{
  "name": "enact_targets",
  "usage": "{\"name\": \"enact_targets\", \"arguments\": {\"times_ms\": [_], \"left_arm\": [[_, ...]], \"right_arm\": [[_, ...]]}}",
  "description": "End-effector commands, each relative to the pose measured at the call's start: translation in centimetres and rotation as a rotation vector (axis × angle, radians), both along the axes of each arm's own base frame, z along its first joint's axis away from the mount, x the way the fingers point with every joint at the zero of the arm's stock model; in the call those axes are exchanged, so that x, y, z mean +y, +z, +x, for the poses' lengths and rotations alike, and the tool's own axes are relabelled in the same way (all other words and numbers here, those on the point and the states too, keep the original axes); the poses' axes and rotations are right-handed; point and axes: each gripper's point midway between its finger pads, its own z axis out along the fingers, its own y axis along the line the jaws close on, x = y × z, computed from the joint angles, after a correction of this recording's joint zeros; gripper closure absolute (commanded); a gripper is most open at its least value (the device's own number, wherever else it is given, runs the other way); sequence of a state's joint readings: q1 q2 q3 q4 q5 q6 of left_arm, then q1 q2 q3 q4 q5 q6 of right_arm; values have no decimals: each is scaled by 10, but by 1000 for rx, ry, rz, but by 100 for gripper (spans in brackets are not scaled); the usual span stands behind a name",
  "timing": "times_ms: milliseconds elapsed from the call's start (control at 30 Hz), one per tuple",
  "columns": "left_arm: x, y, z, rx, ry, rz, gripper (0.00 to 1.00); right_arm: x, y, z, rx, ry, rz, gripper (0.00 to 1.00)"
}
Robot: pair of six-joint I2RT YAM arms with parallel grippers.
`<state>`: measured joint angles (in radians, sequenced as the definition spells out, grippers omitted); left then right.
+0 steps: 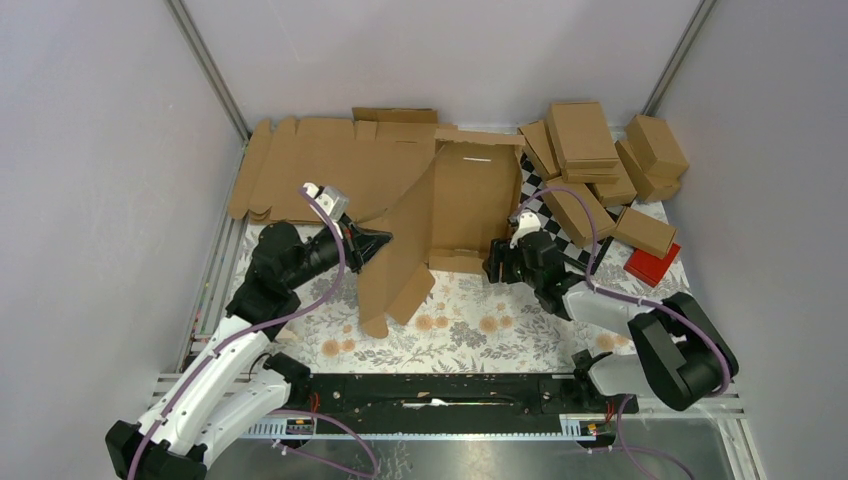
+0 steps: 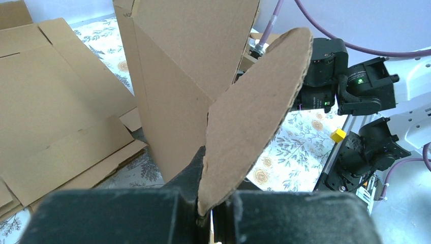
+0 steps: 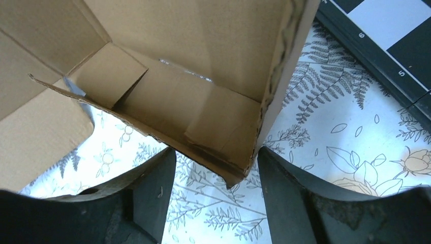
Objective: Fold the paper box
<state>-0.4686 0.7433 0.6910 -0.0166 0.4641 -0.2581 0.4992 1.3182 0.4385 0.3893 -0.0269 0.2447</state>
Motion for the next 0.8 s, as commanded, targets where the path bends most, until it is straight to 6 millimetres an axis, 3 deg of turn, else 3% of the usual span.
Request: {"name": "enact_targets", "arguments": {"times_ms": [0, 167, 367, 500, 767], "left_arm": [[-4, -24, -5, 83, -34, 29, 100], [-7, -26, -5, 118, -40, 15, 100], [-10, -30, -6, 160, -45, -7, 100], [-7, -32, -4, 157, -25, 3, 100], [-8, -34, -5, 164, -29, 10, 100]], "right_arm": [[3, 22, 34, -106, -97, 47, 32], [1, 12, 46, -82, -194, 79, 26], [0, 24, 55, -166, -258, 181, 25], [-2, 28, 61, -201, -286, 197, 13], [-15, 1, 86, -114, -406, 54, 15]]}}
